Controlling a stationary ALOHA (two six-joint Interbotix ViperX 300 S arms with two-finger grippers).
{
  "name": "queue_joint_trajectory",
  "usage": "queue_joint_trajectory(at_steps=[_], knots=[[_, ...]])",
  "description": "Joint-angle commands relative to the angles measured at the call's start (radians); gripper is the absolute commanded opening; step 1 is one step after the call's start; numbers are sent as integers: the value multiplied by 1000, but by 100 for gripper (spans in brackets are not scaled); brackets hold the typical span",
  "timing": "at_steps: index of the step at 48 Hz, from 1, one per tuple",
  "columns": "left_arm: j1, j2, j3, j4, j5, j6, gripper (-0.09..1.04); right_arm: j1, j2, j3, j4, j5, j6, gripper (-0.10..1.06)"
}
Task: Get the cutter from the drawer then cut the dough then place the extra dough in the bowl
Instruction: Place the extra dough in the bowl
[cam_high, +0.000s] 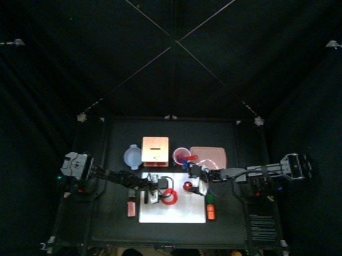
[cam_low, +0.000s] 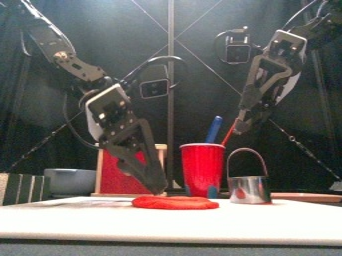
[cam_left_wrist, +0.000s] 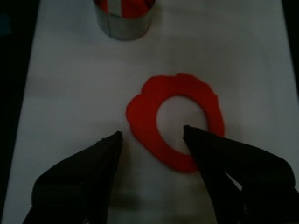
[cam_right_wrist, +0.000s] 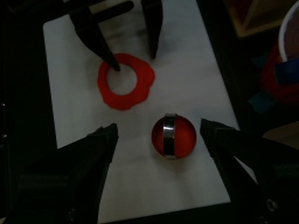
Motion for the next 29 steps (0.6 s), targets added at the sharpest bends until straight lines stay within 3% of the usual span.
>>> queue_joint_trajectory(at_steps=[1, 16, 29], knots=[[6, 21, -40, 49, 20, -3, 93, 14, -21, -3, 2, -21, 0, 103], [6, 37, -29, 100, 40, -2, 91, 26, -21, -2, 6, -35, 0, 103], [9, 48, -25, 121, 67, -2, 71, 26, -15, -2, 15, -41, 0, 103]])
